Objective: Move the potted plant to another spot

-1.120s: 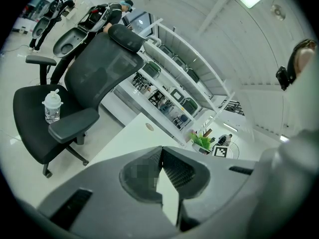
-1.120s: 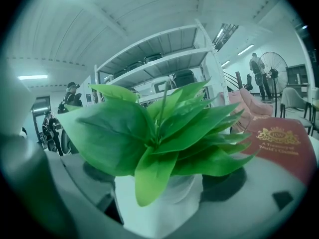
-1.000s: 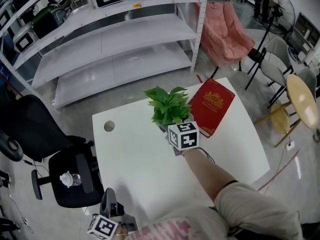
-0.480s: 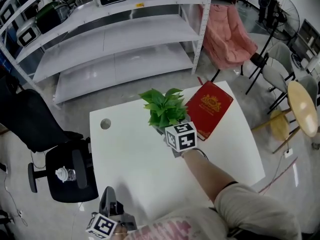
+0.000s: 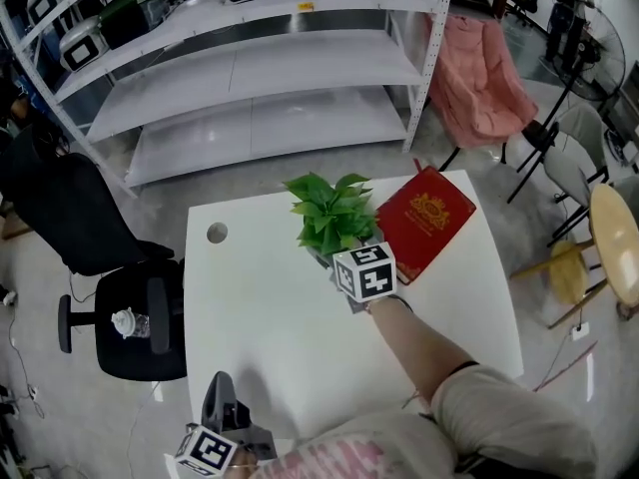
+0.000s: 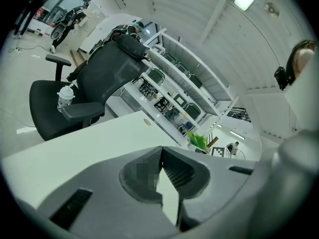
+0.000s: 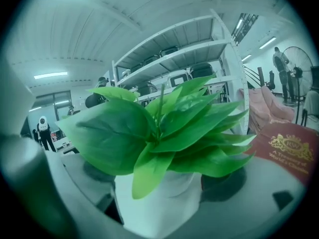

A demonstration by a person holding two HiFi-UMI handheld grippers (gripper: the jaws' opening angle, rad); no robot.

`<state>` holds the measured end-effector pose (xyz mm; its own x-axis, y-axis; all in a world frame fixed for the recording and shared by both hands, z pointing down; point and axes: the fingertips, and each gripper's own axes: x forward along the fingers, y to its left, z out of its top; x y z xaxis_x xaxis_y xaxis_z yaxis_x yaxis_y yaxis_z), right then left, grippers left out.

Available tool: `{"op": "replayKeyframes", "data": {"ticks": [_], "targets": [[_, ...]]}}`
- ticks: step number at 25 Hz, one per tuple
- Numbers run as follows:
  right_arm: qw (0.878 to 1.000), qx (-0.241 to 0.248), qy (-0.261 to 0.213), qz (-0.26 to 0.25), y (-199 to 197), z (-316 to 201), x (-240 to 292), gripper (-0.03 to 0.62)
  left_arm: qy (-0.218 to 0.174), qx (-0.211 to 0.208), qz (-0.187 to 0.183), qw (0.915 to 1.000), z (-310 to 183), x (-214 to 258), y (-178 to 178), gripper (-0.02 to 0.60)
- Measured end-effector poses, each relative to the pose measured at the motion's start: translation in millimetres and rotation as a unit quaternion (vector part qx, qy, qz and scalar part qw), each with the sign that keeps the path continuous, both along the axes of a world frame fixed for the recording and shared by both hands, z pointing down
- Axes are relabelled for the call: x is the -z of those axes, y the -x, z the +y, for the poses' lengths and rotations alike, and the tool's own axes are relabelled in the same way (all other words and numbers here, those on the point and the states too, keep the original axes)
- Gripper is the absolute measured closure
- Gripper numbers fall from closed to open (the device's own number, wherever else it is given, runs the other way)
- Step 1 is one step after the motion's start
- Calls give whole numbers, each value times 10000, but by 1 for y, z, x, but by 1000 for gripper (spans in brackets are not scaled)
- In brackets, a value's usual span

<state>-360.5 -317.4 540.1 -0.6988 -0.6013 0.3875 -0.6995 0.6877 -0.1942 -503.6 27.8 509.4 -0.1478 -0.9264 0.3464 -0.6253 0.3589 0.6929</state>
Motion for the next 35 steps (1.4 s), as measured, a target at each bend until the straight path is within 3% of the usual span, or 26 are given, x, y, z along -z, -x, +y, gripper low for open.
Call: {"op": "replayKeyframes", "data": {"ticks": [7, 14, 25, 35], "targets": [[9998, 160, 87, 54, 2, 2, -1, 94, -15, 162, -125, 9998, 20, -3, -13, 578], [9993, 275, 244, -39, -3, 6, 10, 92, -65, 124, -210, 9997, 11, 21, -24, 580], [9997, -7, 235, 76, -42, 32, 26, 94, -369, -543, -231, 9976, 0, 36, -34, 578], [9939, -476, 567, -819, -89, 117, 66, 94, -873, -1273, -263, 9877, 10, 68, -45, 580]]}}
